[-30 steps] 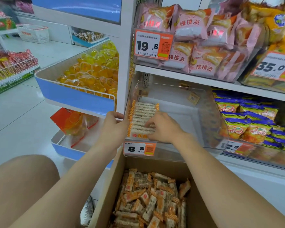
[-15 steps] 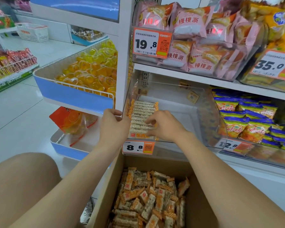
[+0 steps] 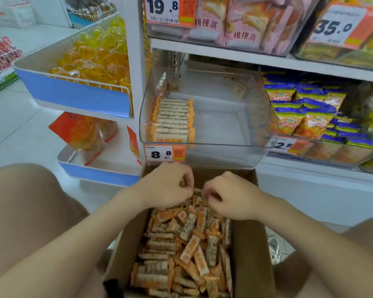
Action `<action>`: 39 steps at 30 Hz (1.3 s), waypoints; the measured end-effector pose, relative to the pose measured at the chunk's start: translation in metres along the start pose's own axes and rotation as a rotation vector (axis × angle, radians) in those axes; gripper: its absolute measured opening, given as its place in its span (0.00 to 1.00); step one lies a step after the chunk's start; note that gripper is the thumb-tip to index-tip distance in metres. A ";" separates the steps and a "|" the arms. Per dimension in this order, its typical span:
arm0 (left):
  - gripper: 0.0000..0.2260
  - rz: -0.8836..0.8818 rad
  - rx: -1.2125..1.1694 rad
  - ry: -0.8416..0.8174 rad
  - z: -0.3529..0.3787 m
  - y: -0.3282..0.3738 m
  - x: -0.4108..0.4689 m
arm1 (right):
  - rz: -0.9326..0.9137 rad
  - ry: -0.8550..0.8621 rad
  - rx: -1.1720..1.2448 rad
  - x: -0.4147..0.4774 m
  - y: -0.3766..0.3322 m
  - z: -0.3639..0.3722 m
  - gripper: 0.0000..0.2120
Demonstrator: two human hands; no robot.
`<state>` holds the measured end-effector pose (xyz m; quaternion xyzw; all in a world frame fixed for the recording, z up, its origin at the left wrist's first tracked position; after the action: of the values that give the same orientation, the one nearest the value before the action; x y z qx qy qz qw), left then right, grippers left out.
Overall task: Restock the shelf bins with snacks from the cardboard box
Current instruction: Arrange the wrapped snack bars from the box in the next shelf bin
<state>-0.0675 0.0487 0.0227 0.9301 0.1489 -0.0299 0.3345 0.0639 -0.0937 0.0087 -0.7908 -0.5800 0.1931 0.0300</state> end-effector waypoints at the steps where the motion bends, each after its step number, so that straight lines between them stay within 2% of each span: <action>1: 0.03 0.005 0.057 -0.124 0.013 -0.004 0.005 | 0.023 -0.074 -0.032 0.003 0.008 0.016 0.09; 4: 0.06 -0.030 0.177 -0.350 0.049 -0.018 0.023 | 0.131 -0.185 -0.040 0.018 0.029 0.058 0.09; 10: 0.15 -0.190 0.201 -0.482 0.118 -0.066 0.050 | 0.398 -0.165 0.160 0.028 0.061 0.127 0.08; 12: 0.15 -0.231 0.198 -0.476 0.141 -0.088 0.051 | 0.434 -0.154 0.119 0.028 0.067 0.144 0.09; 15: 0.12 -0.280 0.168 -0.448 0.167 -0.111 0.052 | 0.378 -0.115 -0.039 0.039 0.076 0.163 0.09; 19: 0.15 -0.344 -0.003 -0.294 0.194 -0.119 0.058 | 0.351 -0.241 -0.003 0.058 0.087 0.190 0.29; 23: 0.16 -0.361 -0.180 -0.179 0.218 -0.118 0.066 | 0.359 -0.322 -0.012 0.066 0.085 0.211 0.29; 26: 0.21 -0.423 -0.201 -0.187 0.234 -0.126 0.067 | 0.352 -0.217 -0.006 0.068 0.084 0.215 0.18; 28: 0.21 -0.450 -0.199 -0.190 0.241 -0.131 0.068 | 0.359 -0.127 0.123 0.068 0.084 0.214 0.12; 30: 0.19 -0.463 -0.197 -0.186 0.246 -0.135 0.070 | 0.413 -0.087 0.317 0.066 0.085 0.212 0.16; 32: 0.15 -0.449 -0.163 -0.197 0.248 -0.136 0.073 | 0.459 -0.103 0.404 0.063 0.087 0.208 0.23; 34: 0.09 -0.417 -0.137 -0.217 0.250 -0.133 0.074 | 0.505 -0.056 0.415 0.059 0.092 0.203 0.21; 36: 0.07 -0.410 -0.106 -0.252 0.252 -0.132 0.072 | 0.573 0.065 0.453 0.052 0.099 0.193 0.19; 39: 0.08 -0.408 -0.030 -0.328 0.259 -0.131 0.068 | 0.588 0.185 0.484 0.041 0.105 0.174 0.18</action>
<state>-0.0300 -0.0012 -0.2683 0.8585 0.2778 -0.2448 0.3549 0.1101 -0.1205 -0.1921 -0.9074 -0.2612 0.2525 0.2113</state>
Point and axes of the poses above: each hand's wrist, its own x-axis towards the middle knuckle, its own z-axis out of the palm, y = z × x, the point moved 2 cm from there along x, towards the middle knuckle, and after that the axes turned 3 degrees about z, right-handed, at the moved point
